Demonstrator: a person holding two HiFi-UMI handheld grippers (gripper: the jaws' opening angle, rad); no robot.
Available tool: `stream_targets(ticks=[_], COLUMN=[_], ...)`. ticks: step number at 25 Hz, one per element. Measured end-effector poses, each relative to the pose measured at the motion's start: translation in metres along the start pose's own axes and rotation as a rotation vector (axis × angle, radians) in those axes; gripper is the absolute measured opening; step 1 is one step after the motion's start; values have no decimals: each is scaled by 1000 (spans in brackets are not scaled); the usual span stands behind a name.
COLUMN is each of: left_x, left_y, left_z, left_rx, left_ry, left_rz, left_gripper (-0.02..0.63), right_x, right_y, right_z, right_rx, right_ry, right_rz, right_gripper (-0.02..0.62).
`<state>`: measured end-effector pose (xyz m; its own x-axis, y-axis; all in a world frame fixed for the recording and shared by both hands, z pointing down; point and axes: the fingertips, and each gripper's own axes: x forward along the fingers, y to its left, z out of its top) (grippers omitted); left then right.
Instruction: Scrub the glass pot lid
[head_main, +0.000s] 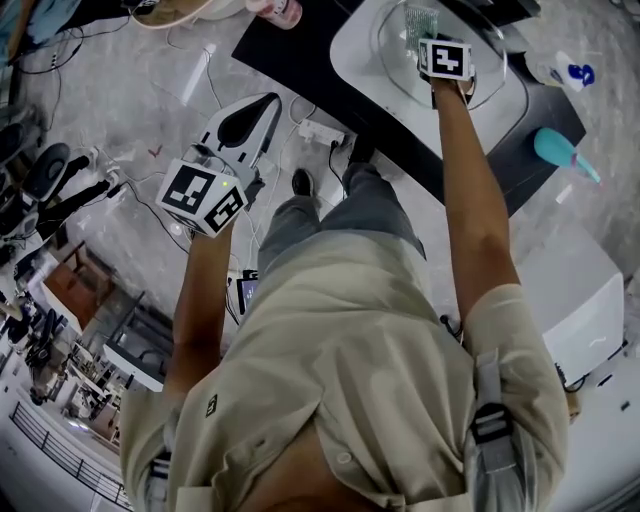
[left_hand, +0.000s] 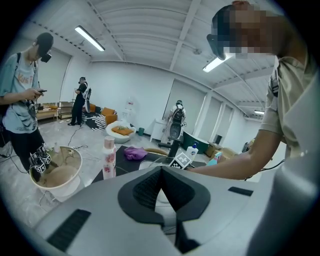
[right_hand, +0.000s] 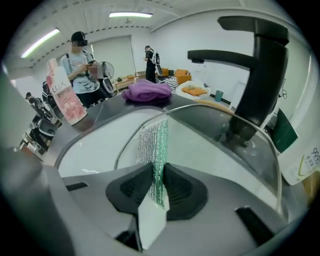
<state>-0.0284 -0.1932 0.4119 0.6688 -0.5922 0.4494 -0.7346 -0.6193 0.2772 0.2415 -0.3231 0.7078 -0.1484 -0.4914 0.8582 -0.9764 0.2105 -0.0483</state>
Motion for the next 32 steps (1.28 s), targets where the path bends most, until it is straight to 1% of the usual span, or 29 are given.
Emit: stream_targets(ticks=[5,8,10,12,16,20,22,24,32], left_x=[2,4,6,9,13,20,24,27,32], left_y=[0,0,-3,-5,-7,-11,-14,-17,-17], left_z=[2,2,4,6,12,16,17,19,27], left_rx=[-2,-2,0,6,15,22,25,29,43], left_ry=[-6,-5,-5,-7,-9,-7,-5,-4,-4], left_rz=[-5,-10,-16,-23,-34,-50,-61,-72,-84], left_gripper=[14,14,14,14,14,14,14,14,14], right_x=[8,2,-7,-16,-32,-55,-66,-73,-81], right_y=[35,53,51,36,-11,-67,-92,-108,-141], right_z=[-35,-46,-59,-76,-123,-136,-136,-131,-93], right_rx=[-54,-92,-86,-61,24,99,140,162,158], right_ry=[53,21,20,34,122,111,94,77,21], right_rz=[45,69,60,35,-18,-104,-146,-170,-215], right_gripper=[81,81,81,81,81,81,81,81,81])
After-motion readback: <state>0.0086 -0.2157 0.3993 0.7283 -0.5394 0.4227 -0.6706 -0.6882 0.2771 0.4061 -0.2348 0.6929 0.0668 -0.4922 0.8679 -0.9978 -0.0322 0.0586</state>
